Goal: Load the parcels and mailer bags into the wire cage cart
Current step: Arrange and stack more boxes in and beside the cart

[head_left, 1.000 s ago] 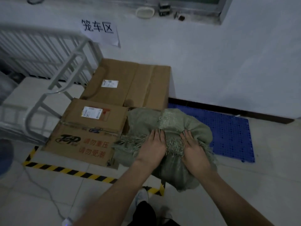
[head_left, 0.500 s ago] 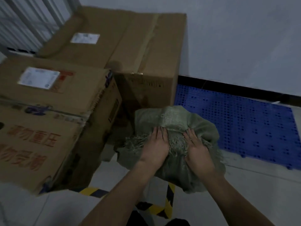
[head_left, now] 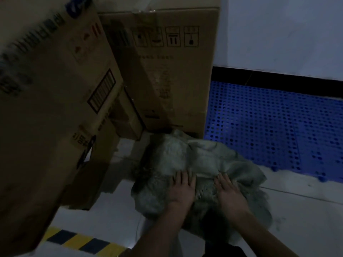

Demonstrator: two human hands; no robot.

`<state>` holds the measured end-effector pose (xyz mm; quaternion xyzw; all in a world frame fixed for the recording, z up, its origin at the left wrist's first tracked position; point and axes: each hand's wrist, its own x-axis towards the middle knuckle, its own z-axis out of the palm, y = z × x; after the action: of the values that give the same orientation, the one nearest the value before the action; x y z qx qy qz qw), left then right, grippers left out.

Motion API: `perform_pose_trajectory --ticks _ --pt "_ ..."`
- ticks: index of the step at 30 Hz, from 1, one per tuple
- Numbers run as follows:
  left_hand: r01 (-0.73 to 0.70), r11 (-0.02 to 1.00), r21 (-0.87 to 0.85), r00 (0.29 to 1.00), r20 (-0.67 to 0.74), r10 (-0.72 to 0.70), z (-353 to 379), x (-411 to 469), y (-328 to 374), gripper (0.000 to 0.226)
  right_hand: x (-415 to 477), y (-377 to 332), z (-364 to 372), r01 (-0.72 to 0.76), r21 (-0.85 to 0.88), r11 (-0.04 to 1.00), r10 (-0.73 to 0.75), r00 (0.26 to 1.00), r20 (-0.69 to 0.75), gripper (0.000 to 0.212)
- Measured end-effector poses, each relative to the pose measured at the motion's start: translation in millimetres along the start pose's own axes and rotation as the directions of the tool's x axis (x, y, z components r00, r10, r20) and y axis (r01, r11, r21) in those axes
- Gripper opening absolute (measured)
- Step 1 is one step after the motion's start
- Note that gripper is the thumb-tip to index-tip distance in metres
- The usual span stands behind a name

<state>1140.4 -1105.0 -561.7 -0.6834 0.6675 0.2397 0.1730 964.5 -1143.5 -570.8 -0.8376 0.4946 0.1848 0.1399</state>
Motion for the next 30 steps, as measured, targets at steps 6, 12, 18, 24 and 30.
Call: perform_pose_trajectory --ticks 6,12,18,24,30 --pt "-0.069 0.997 -0.043 0.958 0.276 0.078 13 -10 -4 0.118 -16 14 -6 -0.083 -0.045 0.995 0.094 0.93 0.355 0.087" --pt "-0.024 1.0 -0.006 0.991 0.134 0.024 -73 -33 -20 0.108 -7 23 -84 -0.058 0.067 0.996 0.016 0.861 0.509 0.146" --pt "0.11 0.994 0.002 0.992 0.059 -0.11 -180 -97 -49 0.09 -44 -9 -202 -0.145 0.109 0.983 0.107 0.949 0.298 0.113" --pt "0.158 0.986 -0.054 0.987 -0.013 -0.159 -307 -199 -41 0.086 -132 -32 -328 -0.205 0.109 0.973 0.193 0.975 0.113 0.085" --pt "0.15 0.989 -0.017 0.987 -0.057 -0.151 -441 -303 -30 0.082 -218 -47 -455 -0.205 0.145 0.968 0.198 0.979 0.056 0.087"
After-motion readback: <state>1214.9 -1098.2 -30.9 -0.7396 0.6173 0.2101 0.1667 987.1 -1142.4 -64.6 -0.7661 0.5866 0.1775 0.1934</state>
